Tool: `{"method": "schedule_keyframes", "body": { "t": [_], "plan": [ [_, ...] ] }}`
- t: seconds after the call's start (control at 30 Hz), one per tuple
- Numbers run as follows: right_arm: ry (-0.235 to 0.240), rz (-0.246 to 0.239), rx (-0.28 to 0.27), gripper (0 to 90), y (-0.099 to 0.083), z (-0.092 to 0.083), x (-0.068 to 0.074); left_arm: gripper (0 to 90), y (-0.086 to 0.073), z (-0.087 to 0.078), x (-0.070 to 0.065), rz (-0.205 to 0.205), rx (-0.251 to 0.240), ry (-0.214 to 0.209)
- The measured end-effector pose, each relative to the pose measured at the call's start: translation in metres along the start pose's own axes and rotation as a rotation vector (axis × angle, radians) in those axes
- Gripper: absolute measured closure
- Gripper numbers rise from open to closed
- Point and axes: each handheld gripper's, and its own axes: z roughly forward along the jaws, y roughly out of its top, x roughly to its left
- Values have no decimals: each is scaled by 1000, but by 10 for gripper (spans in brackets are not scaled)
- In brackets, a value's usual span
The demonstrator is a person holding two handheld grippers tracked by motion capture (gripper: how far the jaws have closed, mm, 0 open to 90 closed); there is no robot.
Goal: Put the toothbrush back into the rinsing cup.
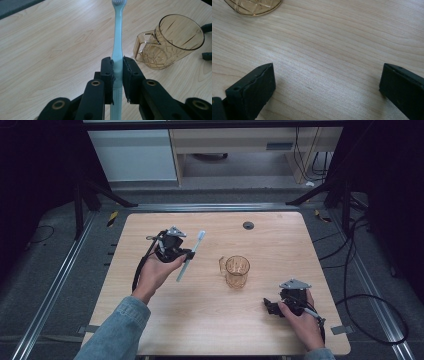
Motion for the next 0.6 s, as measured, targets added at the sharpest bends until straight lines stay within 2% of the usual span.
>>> {"method": "schedule_keyframes", "body": {
  "t": [0.07, 0.2, 0.4, 0.6],
  "plan": [
    [0, 0, 0, 7, 0, 0, 0, 786, 1, -1, -2, 2, -24, 5],
    [0, -1, 0, 7, 0, 0, 0, 786, 3, -1, -13, 81, -65, 52],
    [1, 1, 0, 8, 0, 0, 0, 786, 9, -2, -27, 158, -140, 63],
    [0, 0, 0, 7, 0, 0, 0, 786, 11, 0, -31, 175, -200, 55]
  ]
}}
